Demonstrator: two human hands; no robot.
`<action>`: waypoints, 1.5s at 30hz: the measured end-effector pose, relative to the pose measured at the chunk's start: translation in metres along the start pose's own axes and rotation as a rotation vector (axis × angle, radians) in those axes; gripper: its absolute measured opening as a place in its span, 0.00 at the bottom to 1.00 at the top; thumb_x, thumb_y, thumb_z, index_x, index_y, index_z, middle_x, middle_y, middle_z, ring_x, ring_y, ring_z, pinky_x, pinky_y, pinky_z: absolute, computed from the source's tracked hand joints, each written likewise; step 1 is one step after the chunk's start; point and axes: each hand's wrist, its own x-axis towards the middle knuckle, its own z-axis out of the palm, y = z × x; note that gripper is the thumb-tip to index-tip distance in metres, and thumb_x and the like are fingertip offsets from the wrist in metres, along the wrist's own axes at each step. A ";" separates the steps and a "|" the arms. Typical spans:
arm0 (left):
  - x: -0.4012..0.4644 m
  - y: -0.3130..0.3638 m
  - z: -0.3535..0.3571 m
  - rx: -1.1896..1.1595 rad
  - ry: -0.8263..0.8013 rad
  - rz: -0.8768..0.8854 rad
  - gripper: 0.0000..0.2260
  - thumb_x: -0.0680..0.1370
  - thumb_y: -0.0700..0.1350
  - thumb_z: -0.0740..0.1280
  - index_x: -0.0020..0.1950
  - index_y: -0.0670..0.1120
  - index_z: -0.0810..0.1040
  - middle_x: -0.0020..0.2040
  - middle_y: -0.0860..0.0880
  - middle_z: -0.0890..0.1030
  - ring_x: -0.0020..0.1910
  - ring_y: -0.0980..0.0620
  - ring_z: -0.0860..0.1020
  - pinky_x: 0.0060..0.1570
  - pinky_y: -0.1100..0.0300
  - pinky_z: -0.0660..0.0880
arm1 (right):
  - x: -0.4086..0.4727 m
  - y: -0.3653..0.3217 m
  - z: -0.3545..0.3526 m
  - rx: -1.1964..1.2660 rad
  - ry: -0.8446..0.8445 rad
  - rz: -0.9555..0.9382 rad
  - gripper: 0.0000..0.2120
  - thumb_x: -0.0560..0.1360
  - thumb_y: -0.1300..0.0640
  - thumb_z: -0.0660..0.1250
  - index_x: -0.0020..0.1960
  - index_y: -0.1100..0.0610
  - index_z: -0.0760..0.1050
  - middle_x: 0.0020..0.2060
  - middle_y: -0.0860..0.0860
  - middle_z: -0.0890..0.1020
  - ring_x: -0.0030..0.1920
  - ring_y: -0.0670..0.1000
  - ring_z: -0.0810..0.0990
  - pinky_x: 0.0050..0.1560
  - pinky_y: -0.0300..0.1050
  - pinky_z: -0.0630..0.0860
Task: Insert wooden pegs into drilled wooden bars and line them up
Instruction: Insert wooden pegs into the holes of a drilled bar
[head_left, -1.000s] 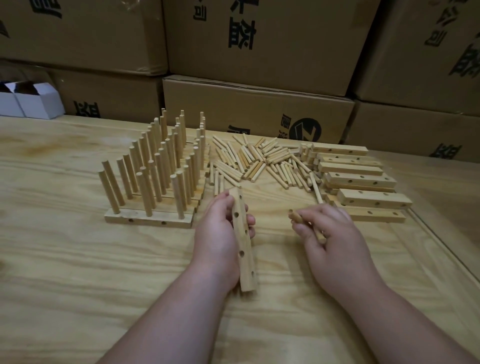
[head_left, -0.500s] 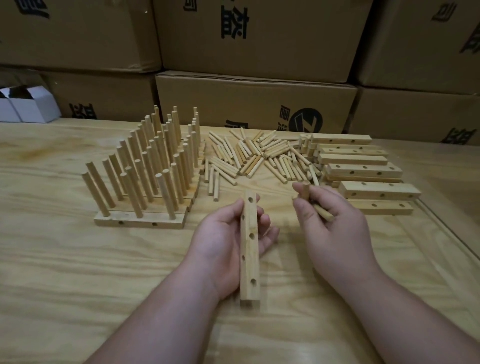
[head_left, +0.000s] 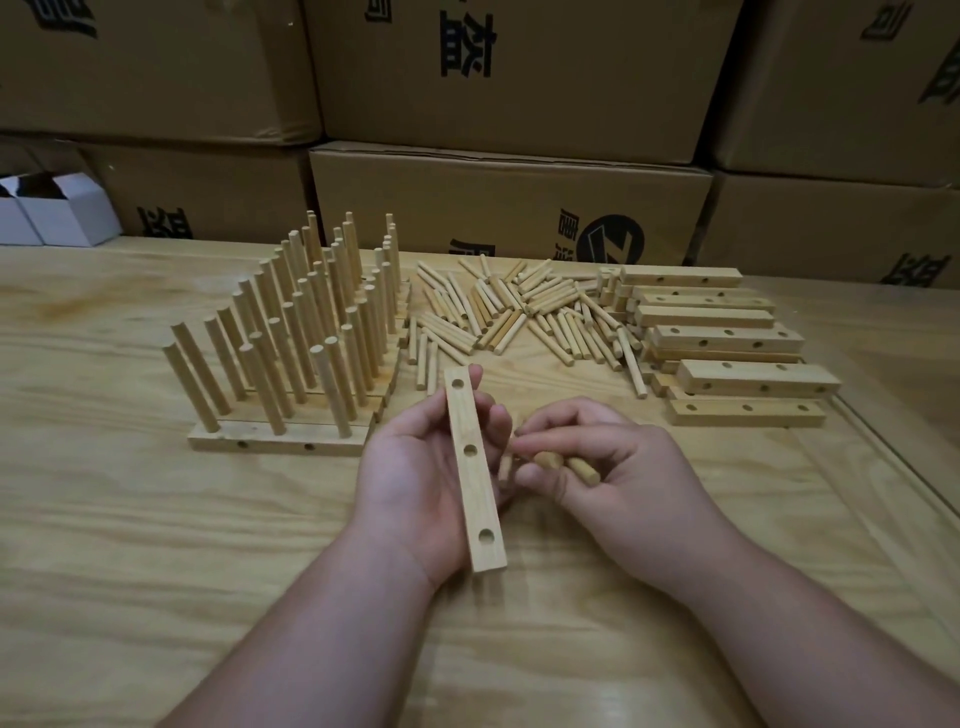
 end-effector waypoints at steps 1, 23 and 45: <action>0.000 0.000 0.000 0.014 0.012 0.005 0.14 0.81 0.46 0.61 0.61 0.46 0.83 0.41 0.50 0.80 0.37 0.51 0.81 0.40 0.55 0.78 | 0.000 0.000 0.001 0.016 -0.010 0.024 0.10 0.68 0.55 0.76 0.49 0.47 0.87 0.46 0.45 0.81 0.51 0.46 0.81 0.50 0.36 0.77; -0.005 -0.013 0.011 0.201 0.043 0.095 0.13 0.82 0.47 0.64 0.52 0.41 0.85 0.38 0.47 0.79 0.35 0.51 0.79 0.47 0.51 0.80 | 0.001 0.002 -0.006 0.053 0.387 0.035 0.06 0.77 0.54 0.69 0.48 0.45 0.73 0.36 0.47 0.83 0.35 0.42 0.81 0.37 0.34 0.76; -0.006 -0.019 0.005 0.402 0.001 0.150 0.13 0.74 0.48 0.73 0.55 0.42 0.83 0.41 0.45 0.83 0.41 0.50 0.84 0.56 0.48 0.81 | 0.000 -0.005 -0.007 0.198 0.412 0.028 0.06 0.70 0.50 0.72 0.45 0.52 0.82 0.36 0.49 0.85 0.35 0.43 0.81 0.38 0.34 0.76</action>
